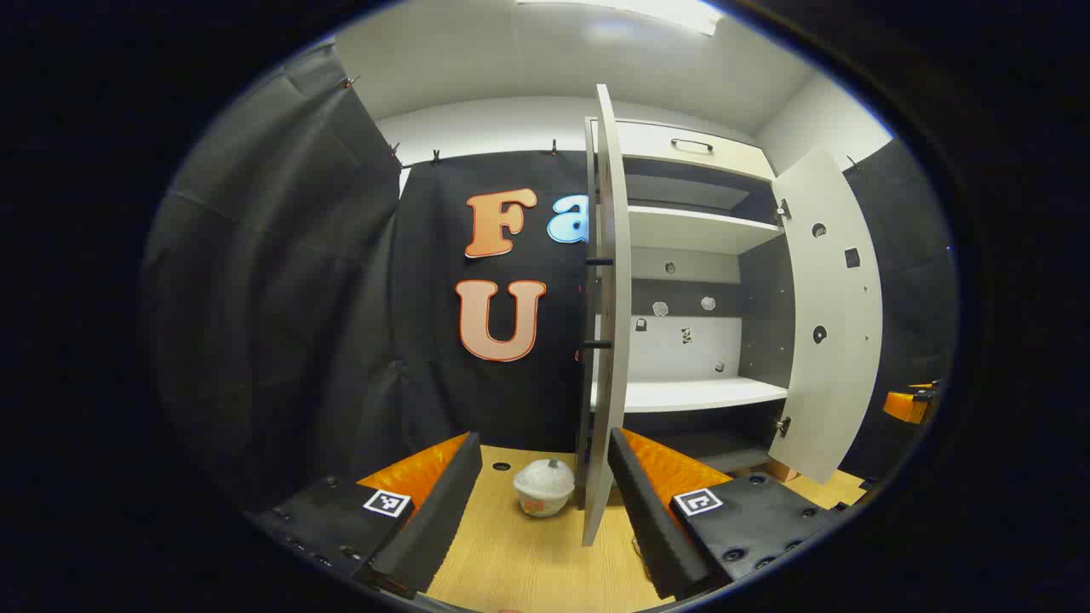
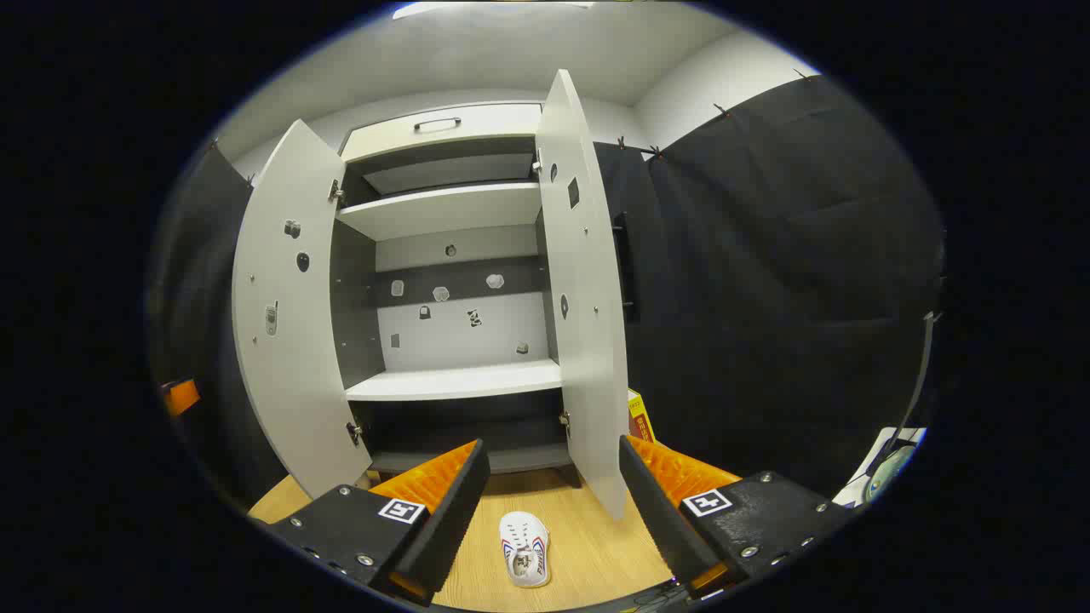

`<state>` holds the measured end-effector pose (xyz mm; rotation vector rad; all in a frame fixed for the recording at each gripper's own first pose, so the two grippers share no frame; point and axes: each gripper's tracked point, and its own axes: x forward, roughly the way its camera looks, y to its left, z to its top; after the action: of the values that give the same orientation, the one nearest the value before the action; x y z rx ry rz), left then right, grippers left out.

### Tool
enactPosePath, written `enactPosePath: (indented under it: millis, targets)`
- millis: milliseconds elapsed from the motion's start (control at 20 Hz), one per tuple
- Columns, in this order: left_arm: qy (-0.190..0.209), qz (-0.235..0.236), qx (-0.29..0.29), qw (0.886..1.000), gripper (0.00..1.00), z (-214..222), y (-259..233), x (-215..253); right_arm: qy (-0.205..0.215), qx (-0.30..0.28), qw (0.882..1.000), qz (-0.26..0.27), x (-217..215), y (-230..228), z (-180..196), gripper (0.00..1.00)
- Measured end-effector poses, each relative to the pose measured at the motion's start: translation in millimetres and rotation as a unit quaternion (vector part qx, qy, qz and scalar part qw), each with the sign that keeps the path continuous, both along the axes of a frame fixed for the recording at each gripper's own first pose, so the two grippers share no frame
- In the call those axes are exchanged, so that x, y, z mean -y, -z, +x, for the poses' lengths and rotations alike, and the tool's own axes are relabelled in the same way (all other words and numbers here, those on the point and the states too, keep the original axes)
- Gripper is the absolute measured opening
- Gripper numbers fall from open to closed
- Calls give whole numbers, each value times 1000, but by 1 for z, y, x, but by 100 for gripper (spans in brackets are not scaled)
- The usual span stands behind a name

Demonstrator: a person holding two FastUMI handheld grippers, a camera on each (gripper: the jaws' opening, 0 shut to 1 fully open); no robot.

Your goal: Grab one shoe with the right hand and put it into the shoe cabinet, grab the other shoe with the left hand and put it into the shoe cabinet; then close the right door with the right hand and the left door with the left hand.

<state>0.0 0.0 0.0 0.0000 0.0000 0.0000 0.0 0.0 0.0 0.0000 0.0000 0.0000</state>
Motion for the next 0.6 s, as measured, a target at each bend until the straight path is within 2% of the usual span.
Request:
enactPosePath:
  millis: [100,150,200,450,600]
  targets:
    - [-1,0,0,1000,96,0,-3,2,5,-15,1000,4,0,0,1,94]
    - [-3,-1,2,1000,94,0,-6,2,3,-21,1000,5,-2,-1,2,94]
    - [-3,-2,5,1000,96,-1,-9,4,1,-20,1000,4,-2,-6,2,94]
    - [-3,-4,14,1000,96,0,-19,13,-2,4,999,-34,0,-27,8,94]
    - [-2,0,16,1000,99,0,-20,18,-10,1,999,-34,-3,-25,13,94]
